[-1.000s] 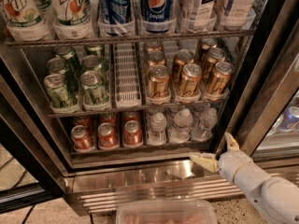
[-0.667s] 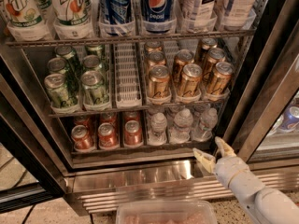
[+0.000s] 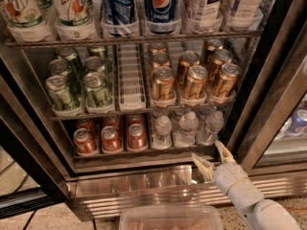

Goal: Pick water bottle from bottom shelf of fridge

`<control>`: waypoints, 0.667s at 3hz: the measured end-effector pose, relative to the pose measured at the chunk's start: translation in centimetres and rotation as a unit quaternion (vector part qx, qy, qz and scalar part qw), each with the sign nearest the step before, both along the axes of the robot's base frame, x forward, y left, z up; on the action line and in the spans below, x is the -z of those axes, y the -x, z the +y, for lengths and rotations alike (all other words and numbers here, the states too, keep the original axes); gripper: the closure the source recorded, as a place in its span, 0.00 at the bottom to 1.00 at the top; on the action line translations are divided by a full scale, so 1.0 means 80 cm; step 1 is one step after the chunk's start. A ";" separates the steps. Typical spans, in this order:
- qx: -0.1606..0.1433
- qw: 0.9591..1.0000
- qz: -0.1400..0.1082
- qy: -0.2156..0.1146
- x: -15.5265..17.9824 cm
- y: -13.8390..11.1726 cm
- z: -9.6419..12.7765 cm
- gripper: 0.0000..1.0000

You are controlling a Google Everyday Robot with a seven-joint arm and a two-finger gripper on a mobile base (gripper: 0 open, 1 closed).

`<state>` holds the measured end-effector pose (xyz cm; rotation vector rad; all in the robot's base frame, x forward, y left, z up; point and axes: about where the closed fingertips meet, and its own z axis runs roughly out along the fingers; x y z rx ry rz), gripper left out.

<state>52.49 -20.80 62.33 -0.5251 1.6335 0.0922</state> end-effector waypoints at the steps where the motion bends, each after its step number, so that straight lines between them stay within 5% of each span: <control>1: 0.009 1.000 -0.028 0.008 -0.002 -0.007 0.000 0.33; 2: 0.029 0.998 -0.047 0.007 -0.003 -0.015 -0.008 0.36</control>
Offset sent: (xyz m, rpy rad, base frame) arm 0.0181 -0.0167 0.0031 -0.0132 -0.1389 -0.1112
